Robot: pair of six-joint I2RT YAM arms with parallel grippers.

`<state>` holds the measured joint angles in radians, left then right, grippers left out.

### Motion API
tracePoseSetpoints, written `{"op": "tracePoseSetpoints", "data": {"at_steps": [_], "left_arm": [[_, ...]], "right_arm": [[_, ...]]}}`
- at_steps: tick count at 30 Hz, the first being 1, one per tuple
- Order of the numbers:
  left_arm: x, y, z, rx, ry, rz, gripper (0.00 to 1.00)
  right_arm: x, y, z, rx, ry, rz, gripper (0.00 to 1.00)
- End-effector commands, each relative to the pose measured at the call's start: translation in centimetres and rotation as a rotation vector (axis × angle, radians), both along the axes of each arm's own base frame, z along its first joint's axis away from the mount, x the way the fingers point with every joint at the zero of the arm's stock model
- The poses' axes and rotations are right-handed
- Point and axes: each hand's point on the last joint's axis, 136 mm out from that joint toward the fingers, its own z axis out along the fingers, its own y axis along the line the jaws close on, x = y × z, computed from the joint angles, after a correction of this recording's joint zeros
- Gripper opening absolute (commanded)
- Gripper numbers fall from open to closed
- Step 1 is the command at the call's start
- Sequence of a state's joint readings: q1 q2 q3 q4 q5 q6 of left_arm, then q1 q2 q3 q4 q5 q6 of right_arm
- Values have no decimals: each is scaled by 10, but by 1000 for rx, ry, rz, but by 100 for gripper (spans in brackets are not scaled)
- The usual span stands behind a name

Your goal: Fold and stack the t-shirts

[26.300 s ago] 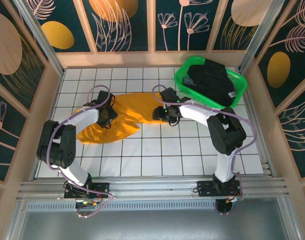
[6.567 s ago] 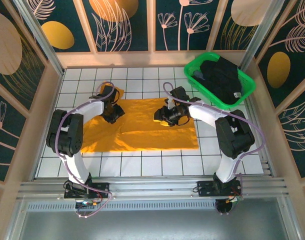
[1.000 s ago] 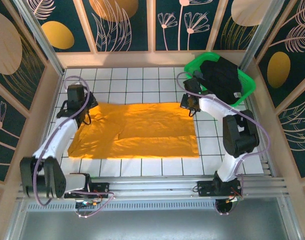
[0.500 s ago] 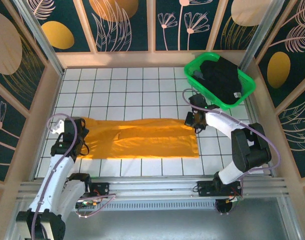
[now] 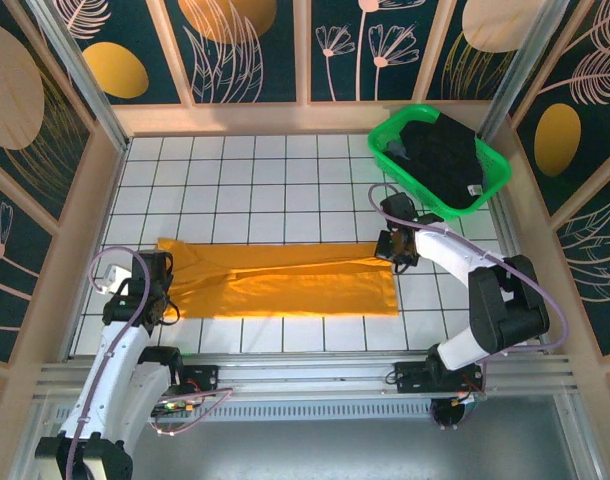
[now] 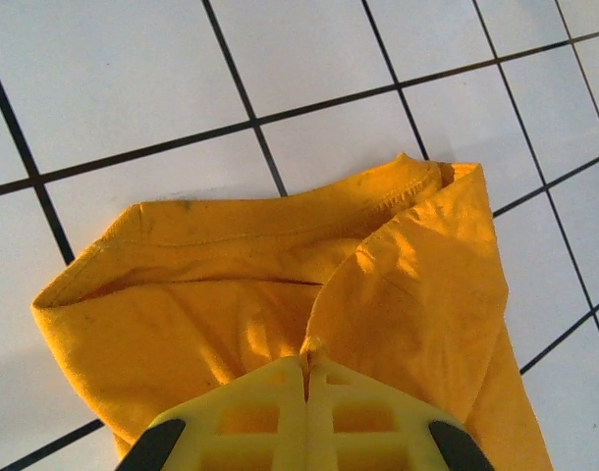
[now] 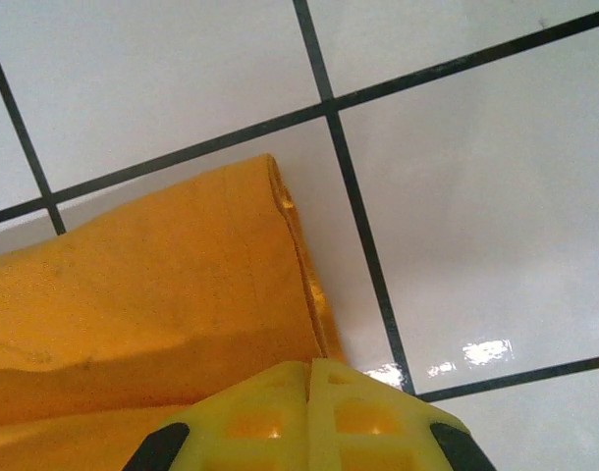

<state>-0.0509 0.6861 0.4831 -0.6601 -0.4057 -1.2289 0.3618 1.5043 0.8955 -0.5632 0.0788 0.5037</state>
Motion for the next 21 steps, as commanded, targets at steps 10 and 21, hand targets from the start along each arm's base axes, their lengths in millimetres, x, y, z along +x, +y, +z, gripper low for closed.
{"op": "tracePoseSetpoints", "data": {"at_steps": [10, 21], "left_arm": [[-19, 2, -16, -42, 63, 76, 0], [0, 4, 16, -3, 6, 41, 36]], "right_arm": [[-30, -6, 2, 18, 49, -40, 10], [-18, -4, 30, 67, -39, -100, 38]]}}
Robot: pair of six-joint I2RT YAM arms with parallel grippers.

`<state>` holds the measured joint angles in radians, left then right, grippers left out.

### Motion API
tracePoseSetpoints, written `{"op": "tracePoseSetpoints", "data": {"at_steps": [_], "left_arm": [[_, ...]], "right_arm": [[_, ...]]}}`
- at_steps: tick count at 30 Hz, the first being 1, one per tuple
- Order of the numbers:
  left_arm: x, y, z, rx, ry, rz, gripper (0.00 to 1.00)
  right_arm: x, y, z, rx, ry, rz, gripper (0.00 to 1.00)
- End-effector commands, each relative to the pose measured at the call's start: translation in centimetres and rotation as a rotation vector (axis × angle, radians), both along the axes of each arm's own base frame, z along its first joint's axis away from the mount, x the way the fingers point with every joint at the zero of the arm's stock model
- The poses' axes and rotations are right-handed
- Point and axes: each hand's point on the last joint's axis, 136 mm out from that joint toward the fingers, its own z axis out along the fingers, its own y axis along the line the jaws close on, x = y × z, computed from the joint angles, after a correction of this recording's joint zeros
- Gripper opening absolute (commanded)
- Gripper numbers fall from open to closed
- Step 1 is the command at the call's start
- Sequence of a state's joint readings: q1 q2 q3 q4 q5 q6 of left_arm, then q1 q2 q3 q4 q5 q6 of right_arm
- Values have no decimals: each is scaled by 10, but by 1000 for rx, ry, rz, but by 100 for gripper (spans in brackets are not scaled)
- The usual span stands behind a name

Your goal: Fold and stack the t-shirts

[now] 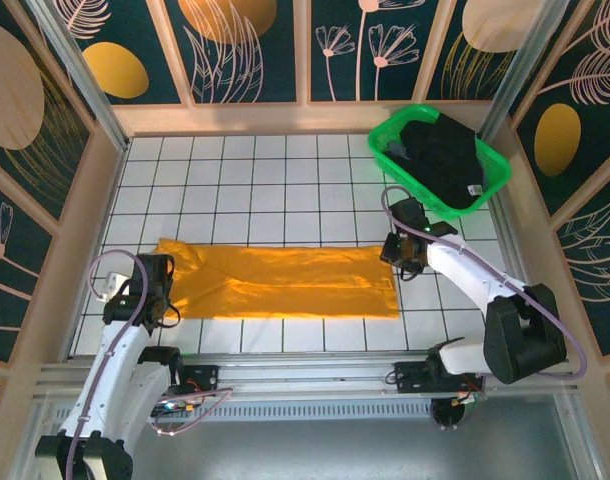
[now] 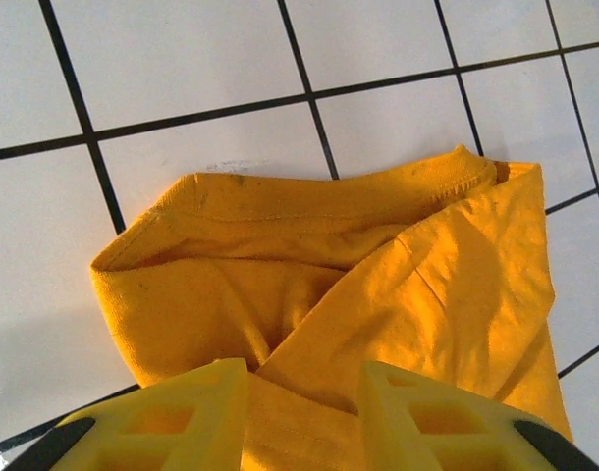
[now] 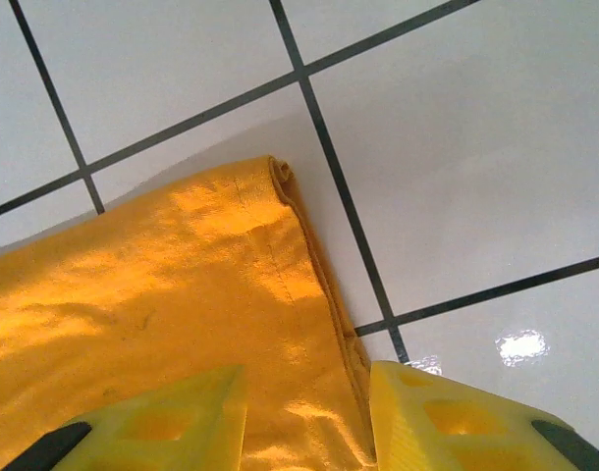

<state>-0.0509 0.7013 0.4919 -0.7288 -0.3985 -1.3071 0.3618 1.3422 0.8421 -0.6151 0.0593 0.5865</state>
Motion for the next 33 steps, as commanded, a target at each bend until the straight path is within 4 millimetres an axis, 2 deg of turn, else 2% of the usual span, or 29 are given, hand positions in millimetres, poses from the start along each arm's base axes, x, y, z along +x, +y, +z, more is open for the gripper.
{"op": "tracePoseSetpoints", "data": {"at_steps": [1, 3, 6, 8, 11, 15, 19, 22, 25, 31, 33], "left_arm": [[21, 4, 32, 50, -57, -31, 36], [40, 1, 42, 63, -82, -68, 36], [79, -12, 52, 47, -148, -163, 32], [100, -20, 50, 18, -171, -196, 30], [132, -30, 44, -27, -196, -241, 29], [164, -28, 18, -97, -177, -278, 29], [188, -11, -12, -145, -133, -289, 26], [188, 7, -38, -139, -25, -283, 22], [166, 23, -61, -151, 91, -245, 11], [129, 46, -88, -184, 151, -214, 1], [126, 52, -91, -190, 158, -210, 0]], "right_arm": [[6, 5, 6, 20, 1, -26, 37], [15, 14, 7, 54, -7, -14, 34], [24, 33, -1, 126, 28, 12, 28], [29, 43, -9, 164, 57, 23, 24], [33, 53, -21, 195, 94, 22, 23], [39, 55, -38, 193, 124, 9, 23], [40, 51, -56, 173, 157, -20, 22], [37, 42, -68, 136, 186, -50, 22], [34, 31, -77, 99, 210, -80, 22], [30, 18, -87, 64, 247, -114, 22], [31, 14, -89, 51, 251, -124, 22]]}}
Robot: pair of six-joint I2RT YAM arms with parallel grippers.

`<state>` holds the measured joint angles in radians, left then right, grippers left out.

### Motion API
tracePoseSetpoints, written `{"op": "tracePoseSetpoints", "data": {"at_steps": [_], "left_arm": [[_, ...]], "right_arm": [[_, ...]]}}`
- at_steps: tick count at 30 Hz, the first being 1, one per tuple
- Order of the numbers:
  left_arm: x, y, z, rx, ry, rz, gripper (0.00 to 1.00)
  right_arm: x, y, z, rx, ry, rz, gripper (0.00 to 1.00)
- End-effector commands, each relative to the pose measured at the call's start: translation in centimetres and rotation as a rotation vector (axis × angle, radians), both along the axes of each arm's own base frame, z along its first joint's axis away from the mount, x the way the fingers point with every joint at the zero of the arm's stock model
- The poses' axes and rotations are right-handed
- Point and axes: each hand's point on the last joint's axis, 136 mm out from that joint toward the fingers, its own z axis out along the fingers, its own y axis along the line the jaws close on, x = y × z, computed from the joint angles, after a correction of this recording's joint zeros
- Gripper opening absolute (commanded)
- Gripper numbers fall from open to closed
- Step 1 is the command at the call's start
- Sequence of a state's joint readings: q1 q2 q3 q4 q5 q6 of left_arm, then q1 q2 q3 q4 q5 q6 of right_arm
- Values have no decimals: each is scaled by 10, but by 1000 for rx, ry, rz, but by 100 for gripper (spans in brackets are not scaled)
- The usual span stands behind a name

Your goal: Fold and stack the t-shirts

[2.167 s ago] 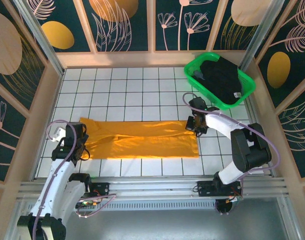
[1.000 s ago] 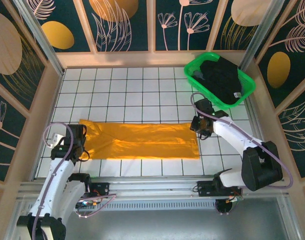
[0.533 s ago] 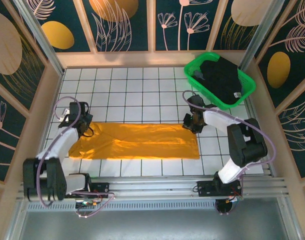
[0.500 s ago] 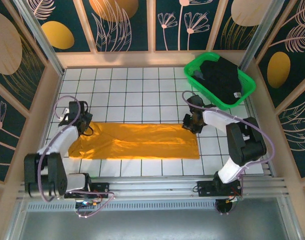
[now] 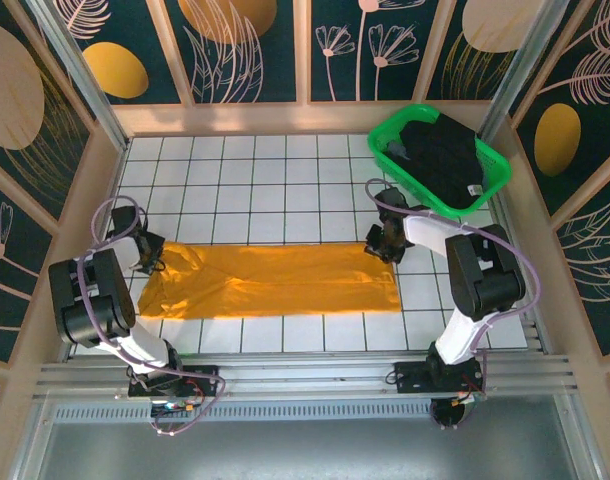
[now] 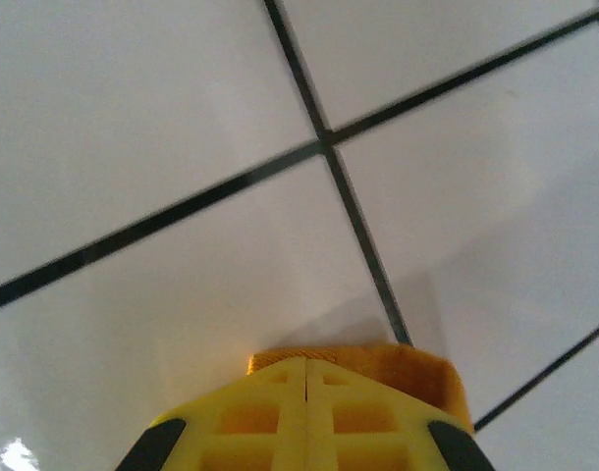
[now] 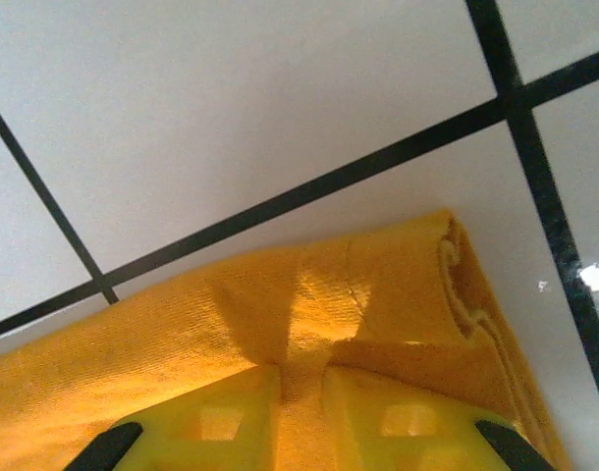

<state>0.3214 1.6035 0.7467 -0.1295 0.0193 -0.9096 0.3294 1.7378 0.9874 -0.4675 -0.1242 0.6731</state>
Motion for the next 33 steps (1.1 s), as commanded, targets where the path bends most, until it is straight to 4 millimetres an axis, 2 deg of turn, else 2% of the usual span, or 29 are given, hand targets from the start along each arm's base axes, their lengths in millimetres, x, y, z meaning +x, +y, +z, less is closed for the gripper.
{"op": "tracePoseSetpoints", "data": {"at_steps": [1, 4, 8, 12, 14, 17, 19, 21, 23, 26, 28, 29, 30, 33], "left_arm": [[-15, 3, -14, -18, 51, -35, 0], [-5, 4, -10, -42, 14, -45, 0], [22, -4, -2, -105, -79, -91, 0], [45, -3, -3, -140, -107, -113, 1], [55, -2, -3, -150, -113, -123, 1], [68, 2, 14, -139, -149, -115, 3], [67, 7, 38, -84, -181, -104, 11], [62, 4, 72, -4, -226, -126, 18], [55, -13, 92, 30, -258, -188, 24], [51, -72, 103, 6, -315, -405, 29], [49, -125, 98, -110, -389, -584, 30], [46, -143, 93, -148, -397, -649, 31], [43, -159, 87, -173, -391, -718, 31], [38, -183, 69, -195, -347, -861, 32]], "right_arm": [[-13, -26, -27, -107, 92, -53, 22], [-4, -29, -28, -112, 91, -57, 22], [18, -33, -26, -114, 79, -71, 22], [47, -42, -32, -93, 81, -111, 22], [67, -43, -28, -68, 51, -112, 22], [107, -26, 4, -9, -88, -26, 25], [127, -3, 40, 42, -224, 85, 31], [136, 13, 71, 59, -322, 169, 38], [138, 27, 92, 71, -377, 231, 42], [130, 49, 116, 135, -434, 305, 47], [117, 71, 127, 267, -451, 361, 50], [112, 80, 130, 328, -449, 382, 50], [104, 88, 131, 376, -438, 397, 49], [91, 100, 132, 419, -422, 420, 50]]}}
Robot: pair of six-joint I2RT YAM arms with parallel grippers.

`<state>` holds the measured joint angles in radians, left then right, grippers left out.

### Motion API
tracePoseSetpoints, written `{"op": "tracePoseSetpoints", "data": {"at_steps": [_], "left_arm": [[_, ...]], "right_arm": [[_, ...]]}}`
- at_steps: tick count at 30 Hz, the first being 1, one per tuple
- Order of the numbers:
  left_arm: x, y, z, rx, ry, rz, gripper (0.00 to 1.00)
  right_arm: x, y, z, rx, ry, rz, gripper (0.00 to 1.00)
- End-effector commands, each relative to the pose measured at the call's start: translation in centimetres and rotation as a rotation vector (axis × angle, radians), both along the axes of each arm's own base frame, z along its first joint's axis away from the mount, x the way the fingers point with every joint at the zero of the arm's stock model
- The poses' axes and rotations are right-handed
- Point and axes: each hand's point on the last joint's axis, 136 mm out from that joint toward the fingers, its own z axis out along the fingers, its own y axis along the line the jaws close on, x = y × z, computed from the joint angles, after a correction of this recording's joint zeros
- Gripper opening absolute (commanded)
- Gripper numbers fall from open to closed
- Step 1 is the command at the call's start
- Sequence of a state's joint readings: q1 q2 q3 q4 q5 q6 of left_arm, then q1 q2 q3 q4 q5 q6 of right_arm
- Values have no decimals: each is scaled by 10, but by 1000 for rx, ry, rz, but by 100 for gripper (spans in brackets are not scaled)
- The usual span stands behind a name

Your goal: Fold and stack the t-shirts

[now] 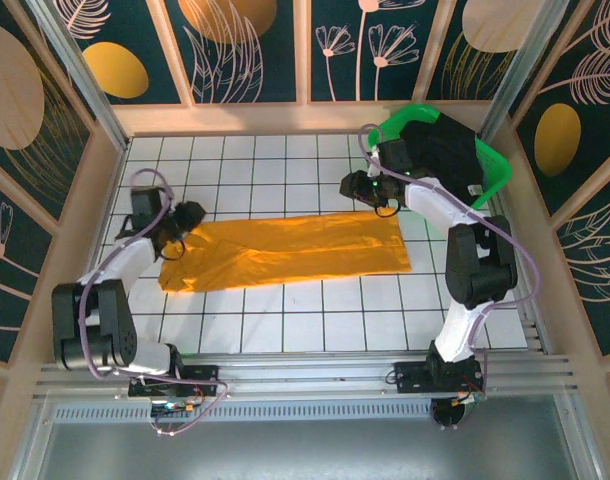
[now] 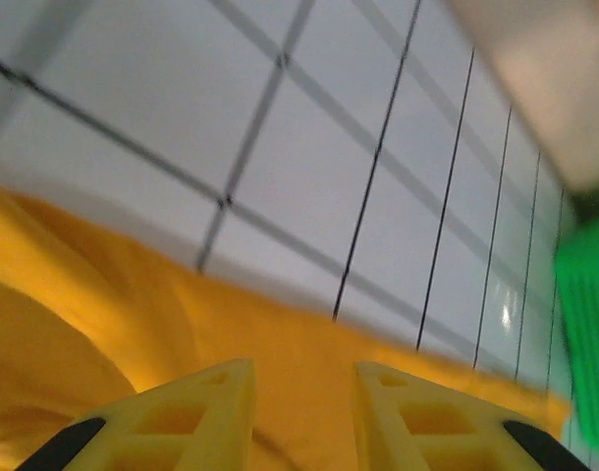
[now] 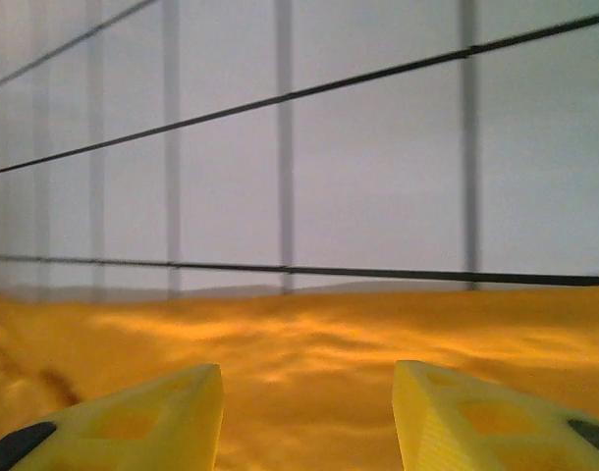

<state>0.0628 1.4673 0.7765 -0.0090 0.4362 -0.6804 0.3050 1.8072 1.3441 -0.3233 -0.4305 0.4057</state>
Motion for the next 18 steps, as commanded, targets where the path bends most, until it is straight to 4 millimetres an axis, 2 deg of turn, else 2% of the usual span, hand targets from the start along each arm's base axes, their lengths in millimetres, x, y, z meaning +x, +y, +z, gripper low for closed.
{"op": "tracePoseSetpoints", "data": {"at_steps": [1, 5, 9, 13, 18], "left_arm": [[-15, -30, -26, -3, 34, -216, 33], [-16, -32, -50, 74, 81, -288, 34], [-18, -37, -60, 88, 90, -324, 35], [-28, -43, -72, 105, 121, -354, 35], [-33, -44, -68, 125, 113, -344, 27]], "right_arm": [[-22, 25, 8, 103, 16, 103, 50], [-29, 32, 14, 119, 20, 109, 50], [-33, 34, 18, 123, 18, 104, 50], [-36, 32, 17, 120, 23, 89, 50], [-40, 30, 11, 114, 37, 75, 50]]}}
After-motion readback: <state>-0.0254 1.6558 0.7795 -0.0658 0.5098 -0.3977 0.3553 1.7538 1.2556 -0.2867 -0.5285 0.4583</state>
